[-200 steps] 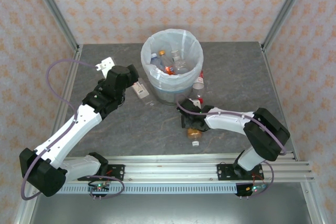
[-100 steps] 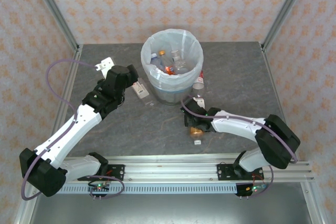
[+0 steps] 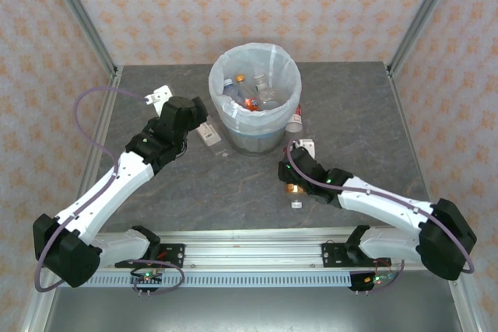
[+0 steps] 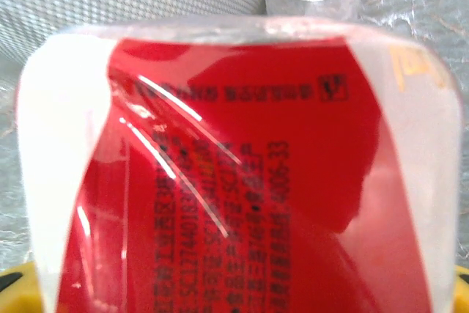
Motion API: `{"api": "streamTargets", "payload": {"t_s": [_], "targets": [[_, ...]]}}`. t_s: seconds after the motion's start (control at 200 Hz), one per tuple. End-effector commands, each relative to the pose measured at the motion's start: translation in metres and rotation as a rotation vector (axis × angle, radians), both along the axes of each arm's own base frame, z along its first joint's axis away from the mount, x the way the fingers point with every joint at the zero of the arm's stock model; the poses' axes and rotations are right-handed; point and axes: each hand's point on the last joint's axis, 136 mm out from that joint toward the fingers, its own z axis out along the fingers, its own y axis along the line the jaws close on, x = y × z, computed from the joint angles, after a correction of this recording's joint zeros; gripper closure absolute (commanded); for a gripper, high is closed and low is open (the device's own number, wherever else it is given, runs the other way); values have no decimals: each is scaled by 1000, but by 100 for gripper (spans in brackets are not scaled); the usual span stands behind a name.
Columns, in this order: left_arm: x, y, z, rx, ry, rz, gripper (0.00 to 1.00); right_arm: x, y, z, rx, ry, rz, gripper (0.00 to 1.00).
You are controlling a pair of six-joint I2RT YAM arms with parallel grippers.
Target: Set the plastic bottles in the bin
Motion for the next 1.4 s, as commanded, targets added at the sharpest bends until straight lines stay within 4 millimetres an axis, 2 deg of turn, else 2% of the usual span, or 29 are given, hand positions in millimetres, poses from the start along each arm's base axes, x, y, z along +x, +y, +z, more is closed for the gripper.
{"api": "streamTargets", "payload": {"t_s": [0.0, 0.175, 0.28, 0.53, 0.726, 0.876, 1.051, 1.396], "targets": [[2, 3, 7, -25, -14, 20, 0, 4, 0, 12, 17, -69, 8, 58], [1, 3, 6, -45, -17, 23, 0, 5, -6, 22, 27, -114, -17, 58], [2, 4, 3, -57, -17, 35, 0, 10, -11, 40, 57, -173, -57, 58], [3, 0, -13, -104, 3, 44, 0, 27, -12, 114, 209, -388, -130, 58], [1, 4, -11, -90, 9, 50, 0, 33, -16, 164, 155, -505, -109, 58], [-2, 9, -11, -83, 5, 63, 0, 41, -16, 213, 186, -603, -133, 57], [-2, 8, -14, -92, 11, 58, 0, 57, 7, 256, 326, -679, -92, 57], [-9, 14, -17, -76, 25, 62, 0, 90, 40, 316, 489, -727, 47, 57]]}}
